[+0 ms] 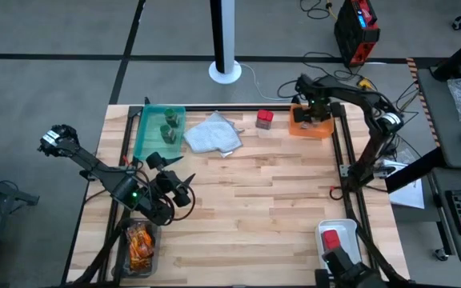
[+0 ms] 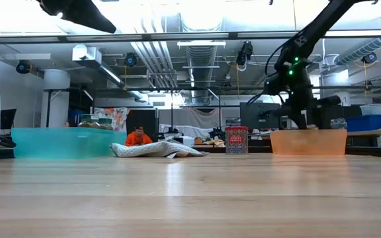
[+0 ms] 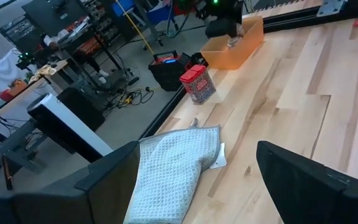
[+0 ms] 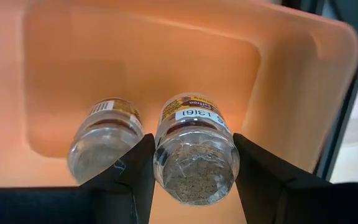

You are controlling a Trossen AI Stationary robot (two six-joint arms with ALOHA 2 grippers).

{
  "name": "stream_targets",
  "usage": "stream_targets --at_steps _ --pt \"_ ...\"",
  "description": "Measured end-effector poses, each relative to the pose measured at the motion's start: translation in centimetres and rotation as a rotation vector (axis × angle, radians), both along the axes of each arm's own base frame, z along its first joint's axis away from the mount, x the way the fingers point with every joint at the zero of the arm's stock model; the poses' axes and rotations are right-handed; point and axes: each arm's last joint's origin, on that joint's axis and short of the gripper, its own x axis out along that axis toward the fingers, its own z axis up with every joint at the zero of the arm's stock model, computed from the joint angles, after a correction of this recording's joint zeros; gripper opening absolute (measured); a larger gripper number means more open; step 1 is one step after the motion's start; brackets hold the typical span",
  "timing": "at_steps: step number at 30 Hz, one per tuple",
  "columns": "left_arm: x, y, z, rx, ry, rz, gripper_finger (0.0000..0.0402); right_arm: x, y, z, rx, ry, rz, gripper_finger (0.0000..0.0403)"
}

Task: Sort spices by type
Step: Put the brown seasoning bottle into the orange bin, then put the red seasoning can into the white bin

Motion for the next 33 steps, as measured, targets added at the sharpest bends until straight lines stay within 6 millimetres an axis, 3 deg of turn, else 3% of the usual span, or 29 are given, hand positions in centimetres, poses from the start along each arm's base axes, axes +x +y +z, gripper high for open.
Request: stream_targets --at_steps 12,18,24,33 --pt "0.0 0.0 0.0 -0.007 -0.005 0.002 0.0306 0.3 -0.6 -1.7 0.044 0.022 0.015 0.0167" --pt "0.0 0.0 0.0 -0.008 -0.007 0.002 0.0306 0.2 -0.5 -1.5 0.052 0.028 0.021 0.025" --pt "0.0 0.0 0.0 -0.011 -0.006 0.0 0.0306 0.4 -1.1 0.0 0.019 0.018 0.037 0.0276" --pt "0.1 -0.1 0.0 -0.041 -0.011 -0.009 0.0306 1.7 -1.9 5.3 -0.131 -0.069 0.1 0.0245"
